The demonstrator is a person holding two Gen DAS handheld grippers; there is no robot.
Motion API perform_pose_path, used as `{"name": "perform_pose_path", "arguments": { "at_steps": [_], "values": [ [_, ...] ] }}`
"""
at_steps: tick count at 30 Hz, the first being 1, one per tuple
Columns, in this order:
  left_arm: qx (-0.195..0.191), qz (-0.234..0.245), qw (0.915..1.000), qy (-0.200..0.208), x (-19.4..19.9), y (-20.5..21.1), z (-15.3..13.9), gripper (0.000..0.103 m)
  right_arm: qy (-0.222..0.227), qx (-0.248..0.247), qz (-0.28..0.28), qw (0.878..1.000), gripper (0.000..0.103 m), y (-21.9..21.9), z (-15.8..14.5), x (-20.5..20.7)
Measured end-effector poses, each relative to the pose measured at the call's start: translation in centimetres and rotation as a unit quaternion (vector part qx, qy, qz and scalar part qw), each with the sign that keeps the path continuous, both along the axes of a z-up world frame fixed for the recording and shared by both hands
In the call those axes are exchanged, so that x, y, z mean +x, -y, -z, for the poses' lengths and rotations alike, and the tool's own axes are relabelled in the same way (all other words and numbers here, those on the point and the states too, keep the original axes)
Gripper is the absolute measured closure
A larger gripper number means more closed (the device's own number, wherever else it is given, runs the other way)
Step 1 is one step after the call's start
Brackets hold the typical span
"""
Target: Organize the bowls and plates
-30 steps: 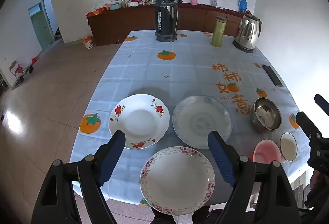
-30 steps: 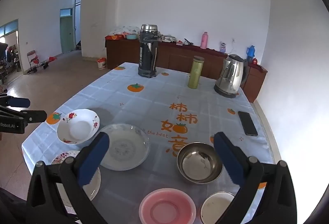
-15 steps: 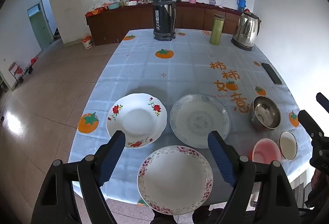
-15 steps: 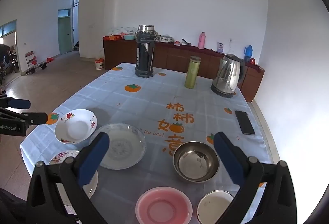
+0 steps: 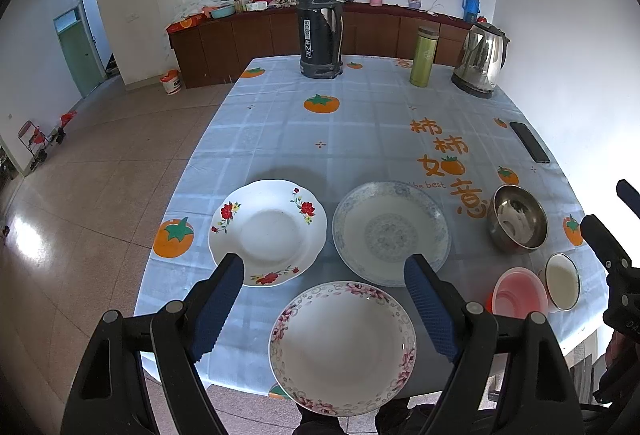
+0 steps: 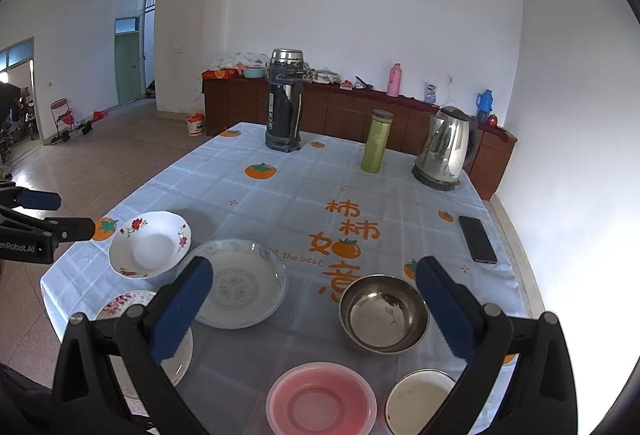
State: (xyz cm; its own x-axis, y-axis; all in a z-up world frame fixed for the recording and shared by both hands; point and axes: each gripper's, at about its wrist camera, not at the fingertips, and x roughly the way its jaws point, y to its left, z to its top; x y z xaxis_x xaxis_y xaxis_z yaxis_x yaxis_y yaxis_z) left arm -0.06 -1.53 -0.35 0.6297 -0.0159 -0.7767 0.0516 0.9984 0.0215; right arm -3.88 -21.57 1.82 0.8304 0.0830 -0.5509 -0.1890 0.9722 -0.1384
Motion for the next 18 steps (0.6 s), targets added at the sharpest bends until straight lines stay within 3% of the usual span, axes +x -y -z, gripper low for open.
{"name": "perform_pose_path", "arguments": {
  "at_steps": [18],
  "values": [
    [0.000, 0.001, 1.0000, -0.003, -0.06, -0.06, 0.12, 0.019, 0.000, 0.000, 0.000, 1.000, 0.000, -0.06, 0.07, 0.04]
  ]
}}
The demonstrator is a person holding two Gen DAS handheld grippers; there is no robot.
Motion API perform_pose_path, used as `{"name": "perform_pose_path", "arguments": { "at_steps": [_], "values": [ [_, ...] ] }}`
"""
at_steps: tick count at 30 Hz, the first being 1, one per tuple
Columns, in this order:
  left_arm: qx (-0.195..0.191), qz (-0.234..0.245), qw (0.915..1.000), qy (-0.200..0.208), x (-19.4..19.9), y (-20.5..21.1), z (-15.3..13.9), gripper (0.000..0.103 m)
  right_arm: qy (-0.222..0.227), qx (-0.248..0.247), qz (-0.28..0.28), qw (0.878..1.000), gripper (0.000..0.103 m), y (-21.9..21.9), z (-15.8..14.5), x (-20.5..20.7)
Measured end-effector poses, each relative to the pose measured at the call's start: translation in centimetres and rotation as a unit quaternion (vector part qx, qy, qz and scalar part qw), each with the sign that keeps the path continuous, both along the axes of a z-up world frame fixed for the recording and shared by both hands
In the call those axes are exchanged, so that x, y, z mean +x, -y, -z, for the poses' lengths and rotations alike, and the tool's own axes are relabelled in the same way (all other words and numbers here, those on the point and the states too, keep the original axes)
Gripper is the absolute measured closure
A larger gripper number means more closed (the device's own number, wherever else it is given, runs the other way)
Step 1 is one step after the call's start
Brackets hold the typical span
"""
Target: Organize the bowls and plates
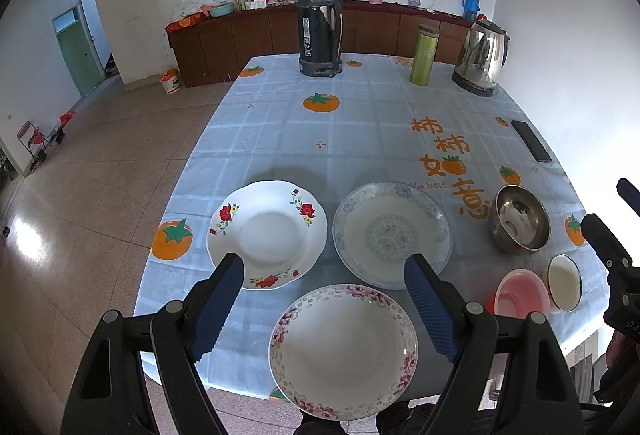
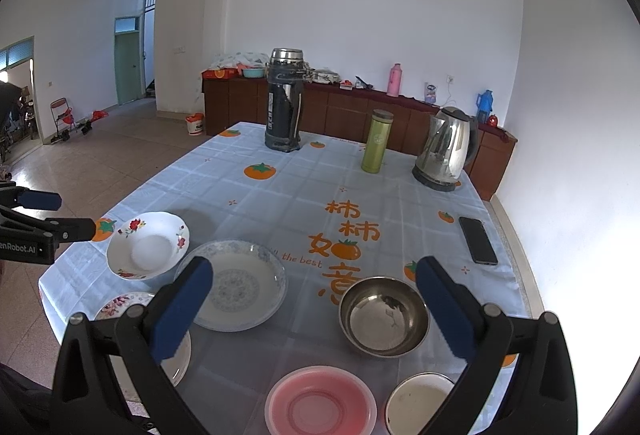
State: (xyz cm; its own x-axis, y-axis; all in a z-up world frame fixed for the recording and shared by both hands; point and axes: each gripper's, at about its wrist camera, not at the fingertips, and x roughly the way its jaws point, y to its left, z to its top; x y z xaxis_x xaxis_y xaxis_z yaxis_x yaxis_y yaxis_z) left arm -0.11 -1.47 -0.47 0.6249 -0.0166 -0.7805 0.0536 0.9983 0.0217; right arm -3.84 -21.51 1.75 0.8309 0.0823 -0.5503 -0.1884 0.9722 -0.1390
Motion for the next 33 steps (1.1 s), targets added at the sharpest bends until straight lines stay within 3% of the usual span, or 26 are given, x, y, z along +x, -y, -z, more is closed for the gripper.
{"name": "perform_pose_path", "arguments": {
  "at_steps": [33],
  "values": [
    [0.007, -0.003, 0.9993, -0.038, 2.8, -0.4, 2.2, 0.019, -0.031, 0.002, -0.006, 0.999, 0.000, -0.8, 2.0, 2.0]
  ]
}}
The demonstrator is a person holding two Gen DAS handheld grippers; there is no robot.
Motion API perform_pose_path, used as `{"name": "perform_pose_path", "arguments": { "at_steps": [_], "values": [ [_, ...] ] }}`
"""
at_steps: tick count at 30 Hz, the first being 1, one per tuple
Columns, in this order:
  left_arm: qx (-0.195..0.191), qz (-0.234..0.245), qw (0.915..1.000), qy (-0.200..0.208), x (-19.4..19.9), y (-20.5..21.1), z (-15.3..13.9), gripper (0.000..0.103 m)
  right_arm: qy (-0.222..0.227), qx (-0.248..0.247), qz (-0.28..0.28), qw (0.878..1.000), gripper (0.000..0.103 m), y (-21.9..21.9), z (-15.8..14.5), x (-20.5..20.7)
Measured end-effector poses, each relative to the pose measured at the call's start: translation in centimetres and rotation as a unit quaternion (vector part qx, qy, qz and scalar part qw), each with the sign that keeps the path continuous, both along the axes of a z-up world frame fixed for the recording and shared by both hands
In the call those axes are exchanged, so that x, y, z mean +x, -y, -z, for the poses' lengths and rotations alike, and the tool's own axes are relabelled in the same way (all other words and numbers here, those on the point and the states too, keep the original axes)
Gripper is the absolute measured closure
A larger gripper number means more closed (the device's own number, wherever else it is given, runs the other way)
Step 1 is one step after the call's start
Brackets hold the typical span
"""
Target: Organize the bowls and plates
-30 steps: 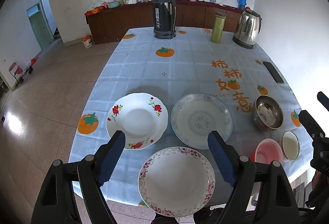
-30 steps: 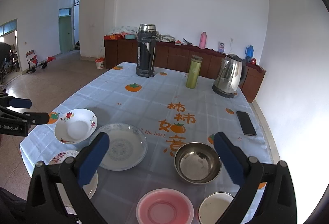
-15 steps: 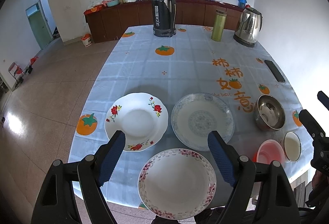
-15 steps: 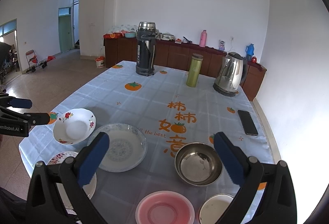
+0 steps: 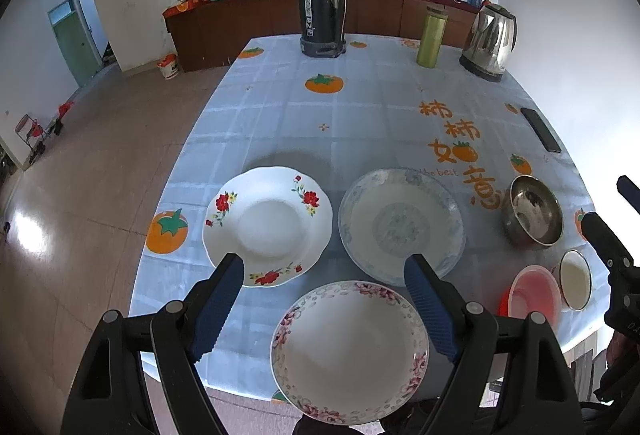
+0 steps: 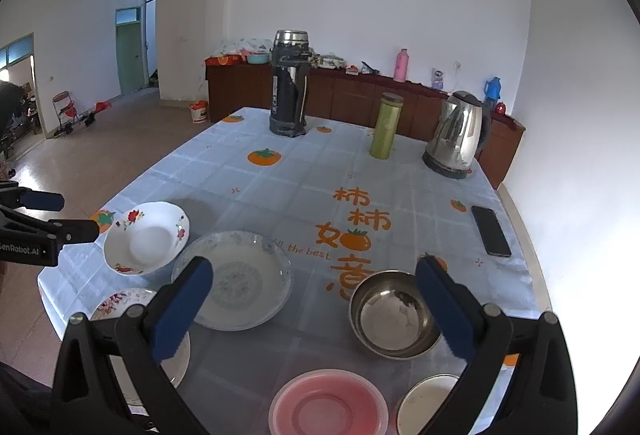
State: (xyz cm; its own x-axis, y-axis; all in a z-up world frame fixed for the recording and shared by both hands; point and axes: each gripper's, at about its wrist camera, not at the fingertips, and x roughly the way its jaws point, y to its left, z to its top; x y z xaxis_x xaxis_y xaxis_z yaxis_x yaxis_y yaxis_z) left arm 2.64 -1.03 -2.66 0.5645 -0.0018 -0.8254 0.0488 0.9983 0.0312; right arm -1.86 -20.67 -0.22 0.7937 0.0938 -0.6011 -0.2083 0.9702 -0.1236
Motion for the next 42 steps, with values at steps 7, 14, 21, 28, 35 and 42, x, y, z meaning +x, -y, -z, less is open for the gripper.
{"name": "perform_pose_path", "arguments": {
  "at_steps": [7, 14, 21, 28, 35, 42],
  "values": [
    [-0.002, -0.004, 0.9998, -0.019, 0.3, -0.8, 1.1, 0.019, -0.017, -0.001, -0.005, 1.000, 0.000, -0.9, 0.8, 0.6],
    [-0.008, -0.016, 0.9987, -0.049, 0.4, -2.3, 2.5, 0.019, -0.049, 0.008, -0.019, 0.999, 0.007, -2.0, 2.0, 1.2],
    [-0.017, -0.053, 0.9910, -0.122, 0.4, -5.1, 6.3, 0.019, -0.119, 0.012, -0.077, 0.990, 0.027, -5.2, 4.8, 2.2],
    [-0.048, -0.091, 0.9773, -0.185, -0.6, -8.4, 10.4, 0.019, -0.201, 0.012, -0.126, 0.971, 0.043, -8.4, 8.8, 2.9],
    [-0.086, -0.082, 0.9673, -0.224, -1.2, -9.3, 12.7, 0.048, -0.266, -0.021, -0.137, 0.954, 0.053, -10.3, 12.4, 3.6],
    [-0.110, -0.064, 0.9566, -0.262, -1.5, -8.6, 14.6, 0.063, -0.319, -0.039, -0.144, 0.936, 0.068, -10.5, 14.8, 3.6]
  ]
}}
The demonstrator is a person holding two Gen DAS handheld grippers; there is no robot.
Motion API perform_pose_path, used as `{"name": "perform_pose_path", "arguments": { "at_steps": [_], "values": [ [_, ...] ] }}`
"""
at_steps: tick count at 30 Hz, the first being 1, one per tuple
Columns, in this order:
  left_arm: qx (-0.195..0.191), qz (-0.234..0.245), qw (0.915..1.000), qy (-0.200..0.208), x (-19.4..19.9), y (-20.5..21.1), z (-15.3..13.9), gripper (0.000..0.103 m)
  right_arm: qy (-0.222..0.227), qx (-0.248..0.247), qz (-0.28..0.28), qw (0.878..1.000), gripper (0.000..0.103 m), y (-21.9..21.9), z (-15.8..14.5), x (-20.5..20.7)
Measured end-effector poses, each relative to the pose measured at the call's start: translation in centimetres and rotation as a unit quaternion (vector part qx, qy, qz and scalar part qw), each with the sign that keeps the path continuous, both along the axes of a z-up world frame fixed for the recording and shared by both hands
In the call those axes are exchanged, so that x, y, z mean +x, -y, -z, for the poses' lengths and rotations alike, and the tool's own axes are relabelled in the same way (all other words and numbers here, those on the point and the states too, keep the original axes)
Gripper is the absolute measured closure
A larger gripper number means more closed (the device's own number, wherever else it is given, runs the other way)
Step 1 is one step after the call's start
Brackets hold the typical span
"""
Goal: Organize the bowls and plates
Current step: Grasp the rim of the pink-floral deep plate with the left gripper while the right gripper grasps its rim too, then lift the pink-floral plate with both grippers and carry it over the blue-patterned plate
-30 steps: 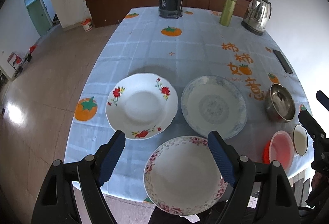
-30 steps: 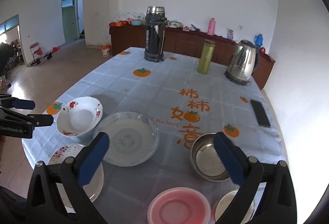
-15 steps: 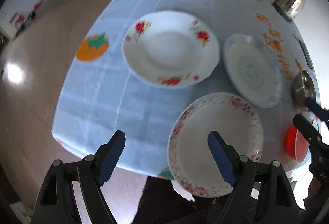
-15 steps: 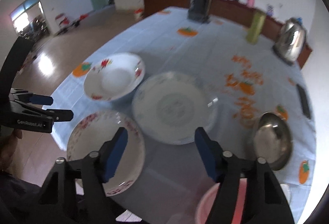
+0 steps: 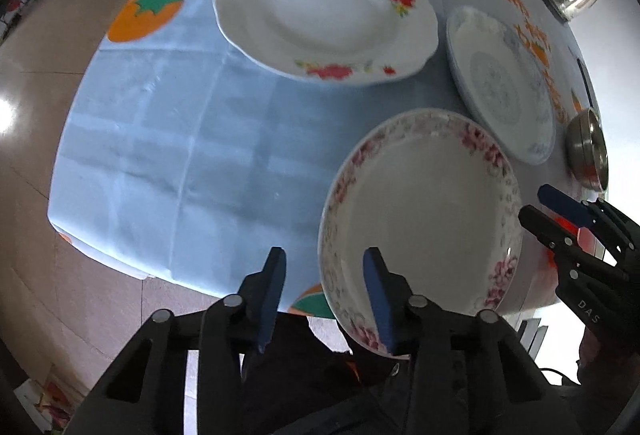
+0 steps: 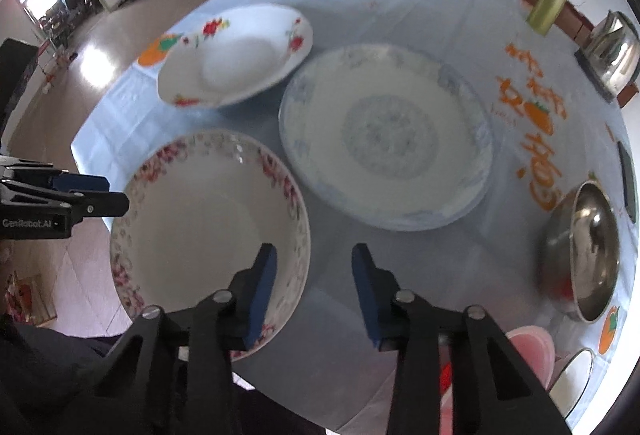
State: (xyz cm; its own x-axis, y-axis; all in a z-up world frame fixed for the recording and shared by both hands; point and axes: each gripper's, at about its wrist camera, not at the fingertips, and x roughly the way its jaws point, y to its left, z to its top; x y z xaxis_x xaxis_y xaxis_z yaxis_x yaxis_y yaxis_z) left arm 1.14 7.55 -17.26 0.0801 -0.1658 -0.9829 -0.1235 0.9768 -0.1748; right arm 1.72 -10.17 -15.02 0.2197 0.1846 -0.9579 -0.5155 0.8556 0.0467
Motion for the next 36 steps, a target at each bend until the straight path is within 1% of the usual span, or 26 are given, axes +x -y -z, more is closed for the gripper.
{"name": "perform_pose_path", "arguments": {
  "at_steps": [2, 4, 5, 7, 9, 13, 17, 24, 29, 33, 36],
  "values": [
    [0.004, 0.004, 1.0000, -0.006, -0.1, 0.1, 0.4, 0.064, -0.012, -0.003, -0.004, 1.000, 0.072, -0.1, 0.6, -0.1],
    [0.008, 0.007, 0.9999, -0.011, -0.2, 0.3, 0.8, 0.070, -0.019, -0.007, -0.008, 1.000, 0.075, -0.1, 1.0, -0.3],
    [0.007, 0.007, 0.9998, -0.014, -0.3, 0.3, 1.0, 0.076, -0.023, -0.007, -0.009, 1.000, 0.077, 0.0, 1.2, -0.4],
    [0.007, 0.009, 0.9997, -0.021, -0.3, 0.6, 1.4, 0.078, -0.031, -0.007, -0.009, 0.999, 0.084, 0.1, 1.5, -0.5],
    [0.008, 0.010, 0.9996, -0.024, -0.4, 0.7, 1.6, 0.082, -0.036, -0.006, -0.011, 0.999, 0.086, 0.2, 1.7, -0.5],
    [0.007, 0.016, 0.9995, -0.028, -0.4, 0.9, 2.1, 0.086, -0.046, 0.006, -0.016, 0.999, 0.092, 0.1, 2.3, -0.4],
    [0.012, 0.017, 0.9994, -0.029, -0.3, 1.1, 2.1, 0.086, -0.055, 0.012, -0.022, 0.998, 0.092, -0.4, 3.1, -0.4],
    [0.030, 0.020, 0.9990, -0.026, 0.1, 2.2, 2.0, 0.089, -0.058, 0.020, -0.022, 0.998, 0.092, 0.0, 3.1, -0.5],
    [0.030, 0.018, 0.9990, -0.027, 0.1, 2.1, 1.4, 0.089, -0.061, 0.022, -0.026, 0.998, 0.092, 0.4, 2.8, -0.6],
    [0.030, 0.017, 0.9992, -0.019, 0.1, 1.7, 0.6, 0.089, -0.060, 0.021, -0.027, 0.998, 0.092, 0.4, 2.5, -0.5],
    [0.032, 0.014, 0.9993, -0.012, 0.2, 1.5, 0.0, 0.089, -0.051, 0.026, -0.031, 0.998, 0.092, 0.5, 1.7, -0.4]
  ]
}}
